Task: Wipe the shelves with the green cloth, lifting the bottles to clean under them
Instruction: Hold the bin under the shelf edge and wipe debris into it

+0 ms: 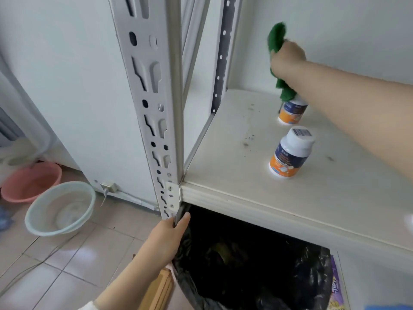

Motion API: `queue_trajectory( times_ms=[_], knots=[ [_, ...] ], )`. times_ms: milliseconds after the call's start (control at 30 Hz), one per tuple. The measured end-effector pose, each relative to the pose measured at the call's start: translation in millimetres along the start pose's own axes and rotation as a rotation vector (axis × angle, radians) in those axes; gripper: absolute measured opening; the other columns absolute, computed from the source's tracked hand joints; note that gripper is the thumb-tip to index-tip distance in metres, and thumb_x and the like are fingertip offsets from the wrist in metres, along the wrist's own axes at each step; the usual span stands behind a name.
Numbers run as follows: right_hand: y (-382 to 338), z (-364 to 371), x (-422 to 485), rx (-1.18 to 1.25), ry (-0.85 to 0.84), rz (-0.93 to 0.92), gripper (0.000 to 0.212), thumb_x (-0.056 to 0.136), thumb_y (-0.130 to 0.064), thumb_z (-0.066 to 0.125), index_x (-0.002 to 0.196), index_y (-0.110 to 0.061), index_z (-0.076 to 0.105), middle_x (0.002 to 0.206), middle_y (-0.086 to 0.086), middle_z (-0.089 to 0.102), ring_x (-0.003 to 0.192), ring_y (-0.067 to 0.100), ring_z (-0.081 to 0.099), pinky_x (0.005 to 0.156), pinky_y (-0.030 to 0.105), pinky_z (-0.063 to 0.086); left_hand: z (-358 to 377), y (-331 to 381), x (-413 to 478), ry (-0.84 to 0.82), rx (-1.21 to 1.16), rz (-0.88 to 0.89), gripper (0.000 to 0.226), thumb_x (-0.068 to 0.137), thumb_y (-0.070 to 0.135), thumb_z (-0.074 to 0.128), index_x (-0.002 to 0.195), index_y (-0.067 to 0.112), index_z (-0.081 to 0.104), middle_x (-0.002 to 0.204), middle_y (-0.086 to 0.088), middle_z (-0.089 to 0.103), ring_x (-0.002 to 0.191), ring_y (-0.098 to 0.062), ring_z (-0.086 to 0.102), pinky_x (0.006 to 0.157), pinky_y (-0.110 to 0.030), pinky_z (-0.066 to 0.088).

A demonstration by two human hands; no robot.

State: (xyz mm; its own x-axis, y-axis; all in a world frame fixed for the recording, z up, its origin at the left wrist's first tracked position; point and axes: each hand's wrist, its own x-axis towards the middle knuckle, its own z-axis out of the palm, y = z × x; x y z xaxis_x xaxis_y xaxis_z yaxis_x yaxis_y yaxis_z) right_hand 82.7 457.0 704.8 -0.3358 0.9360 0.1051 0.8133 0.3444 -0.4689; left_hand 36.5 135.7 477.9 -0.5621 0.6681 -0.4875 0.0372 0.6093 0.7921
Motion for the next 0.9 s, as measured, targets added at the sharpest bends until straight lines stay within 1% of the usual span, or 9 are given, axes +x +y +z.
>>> queue_trajectory(
  times_ms=[33,67,133,200,267,367,567,800,900],
  knots=[
    [5,23,-12,-0.035,-0.029,-0.043,0.041,0.096,-0.02,0.036,0.135,-0.01,0.035,0.115,0.022,0.058,0.098,0.036,0.059,0.079,0.034,0.045,0,1,0,-0.005,-0.013,-0.002,0.046,0.091,0.052,0.04,0.115,0.018,0.059,0.102,-0.005,0.069,0.095,-0.019,0.063,0.085,-0.031,0.048],
    [7,30,-12,-0.126,-0.244,-0.045,0.043,0.096,-0.023,0.039,0.136,-0.01,0.032,0.107,0.024,0.06,0.091,0.036,0.061,0.077,0.038,0.047,-1,2,1,-0.009,-0.028,-0.007,0.043,0.091,0.05,0.04,0.111,0.018,0.061,0.097,-0.001,0.07,0.093,-0.016,0.063,0.082,-0.03,0.047],
    [15,56,-12,-0.32,-0.631,-0.01,0.059,0.093,-0.033,0.046,0.144,-0.016,0.021,0.137,0.019,0.044,0.121,0.036,0.047,0.096,0.048,0.041,-1,4,2,-0.007,-0.044,-0.017,0.039,0.092,0.048,0.041,0.101,0.018,0.064,0.093,0.001,0.07,0.089,-0.013,0.063,0.074,-0.026,0.046],
    [8,59,-6,-0.376,-0.79,0.031,0.079,0.087,-0.053,0.047,0.147,-0.023,0.005,0.157,0.006,0.004,0.144,0.028,0.009,0.112,0.049,0.021,-1,5,3,0.009,-0.048,-0.012,0.036,0.092,0.046,0.041,0.093,0.018,0.065,0.091,0.001,0.07,0.087,-0.011,0.063,0.066,-0.022,0.043],
    [4,73,-5,-0.43,-0.813,0.046,0.085,0.084,-0.064,0.038,0.147,-0.024,-0.004,0.157,0.003,-0.008,0.144,0.027,-0.002,0.113,0.052,0.016,0,5,4,0.019,-0.059,-0.013,0.034,0.092,0.045,0.041,0.091,0.02,0.064,0.09,0.002,0.07,0.087,-0.009,0.062,0.065,-0.02,0.042],
    [6,85,25,-0.528,-0.813,0.088,0.093,0.076,-0.064,0.047,0.146,-0.027,-0.004,0.157,0.007,-0.006,0.142,0.036,0.011,0.107,0.058,0.028,1,5,5,0.01,-0.077,-0.011,0.034,0.092,0.045,0.041,0.093,0.02,0.065,0.091,0.003,0.07,0.089,-0.009,0.062,0.068,-0.021,0.043],
    [-10,90,11,-0.636,-0.782,0.032,0.077,0.088,-0.031,0.052,0.147,-0.018,0.005,0.157,0.012,0.002,0.134,0.04,0.033,0.1,0.053,0.042,0,7,3,-0.003,-0.041,-0.004,0.04,0.092,0.047,0.04,0.093,0.015,0.064,0.094,-0.006,0.07,0.088,-0.014,0.063,0.068,-0.022,0.044],
    [-28,87,-50,-0.67,-0.735,-0.014,0.076,0.088,-0.023,0.053,0.146,-0.005,0.007,0.153,0.025,0.009,0.126,0.044,0.04,0.092,0.051,0.048,-4,6,2,-0.016,0.015,0.046,0.047,0.09,0.052,0.04,0.1,0.012,0.063,0.106,-0.014,0.069,0.097,-0.024,0.064,0.09,-0.038,0.047],
    [-38,75,-87,-0.695,-0.656,-0.104,0.064,0.091,-0.024,0.049,0.144,-0.007,0.018,0.15,0.021,0.023,0.097,0.034,0.054,0.086,0.04,0.047,-4,4,5,-0.021,0.047,0.061,0.053,0.089,0.054,0.039,0.103,0.008,0.061,0.108,-0.018,0.067,0.094,-0.027,0.064,0.079,-0.033,0.046]
  ],
)
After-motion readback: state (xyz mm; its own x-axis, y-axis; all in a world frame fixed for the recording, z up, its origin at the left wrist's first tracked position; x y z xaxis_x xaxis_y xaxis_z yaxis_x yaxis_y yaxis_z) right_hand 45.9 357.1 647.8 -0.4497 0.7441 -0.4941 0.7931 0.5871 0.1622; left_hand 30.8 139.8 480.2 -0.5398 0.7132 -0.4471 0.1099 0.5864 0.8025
